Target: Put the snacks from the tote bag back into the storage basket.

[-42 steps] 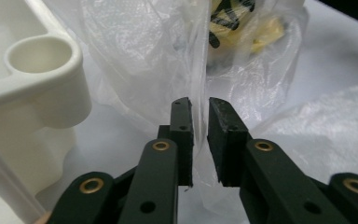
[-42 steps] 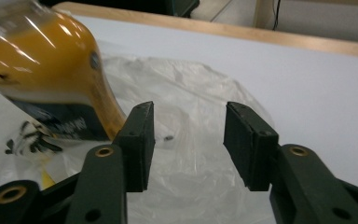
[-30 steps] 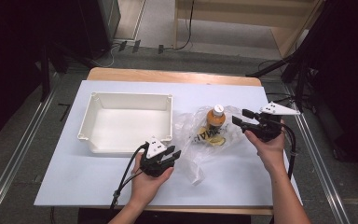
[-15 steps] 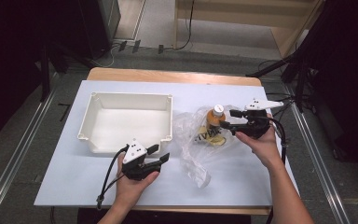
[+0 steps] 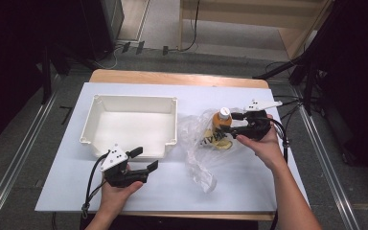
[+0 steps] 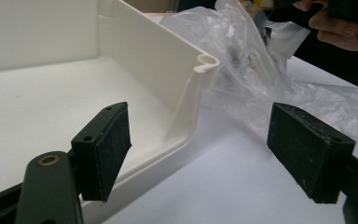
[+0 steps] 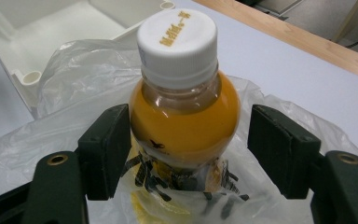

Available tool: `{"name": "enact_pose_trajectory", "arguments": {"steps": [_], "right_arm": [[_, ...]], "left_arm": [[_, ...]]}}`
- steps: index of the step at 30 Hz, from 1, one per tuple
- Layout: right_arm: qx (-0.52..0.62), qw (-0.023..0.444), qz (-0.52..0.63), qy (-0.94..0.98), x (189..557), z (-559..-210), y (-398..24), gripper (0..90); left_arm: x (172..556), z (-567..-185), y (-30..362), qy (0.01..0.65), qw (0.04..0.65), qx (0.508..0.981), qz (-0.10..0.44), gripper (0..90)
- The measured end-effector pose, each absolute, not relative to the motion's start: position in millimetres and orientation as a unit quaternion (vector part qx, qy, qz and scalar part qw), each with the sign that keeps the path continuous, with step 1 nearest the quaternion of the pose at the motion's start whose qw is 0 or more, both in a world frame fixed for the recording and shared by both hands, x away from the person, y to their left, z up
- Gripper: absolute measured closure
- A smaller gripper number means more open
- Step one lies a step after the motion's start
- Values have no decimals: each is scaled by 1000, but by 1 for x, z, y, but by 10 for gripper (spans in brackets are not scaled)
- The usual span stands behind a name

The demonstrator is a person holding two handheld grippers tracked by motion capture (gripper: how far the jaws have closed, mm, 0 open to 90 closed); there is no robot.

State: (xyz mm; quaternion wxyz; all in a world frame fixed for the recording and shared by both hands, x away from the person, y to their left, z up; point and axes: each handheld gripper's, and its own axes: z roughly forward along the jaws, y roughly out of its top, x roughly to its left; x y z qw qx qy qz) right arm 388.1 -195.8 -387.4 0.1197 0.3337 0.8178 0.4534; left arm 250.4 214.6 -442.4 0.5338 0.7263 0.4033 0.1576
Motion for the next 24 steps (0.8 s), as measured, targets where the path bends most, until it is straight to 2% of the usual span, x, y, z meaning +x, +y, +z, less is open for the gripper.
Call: {"name": "enact_pose_trajectory", "arguments": {"steps": [20,24], "right_arm": [[336,111,437,827,397,-390,-183,294],[335,109,433,830,399,-390,-180,291]], "left_arm": [[244,-443,255,416,525,721,175,219],[244,-444,261,416,522,724,170,187]]}}
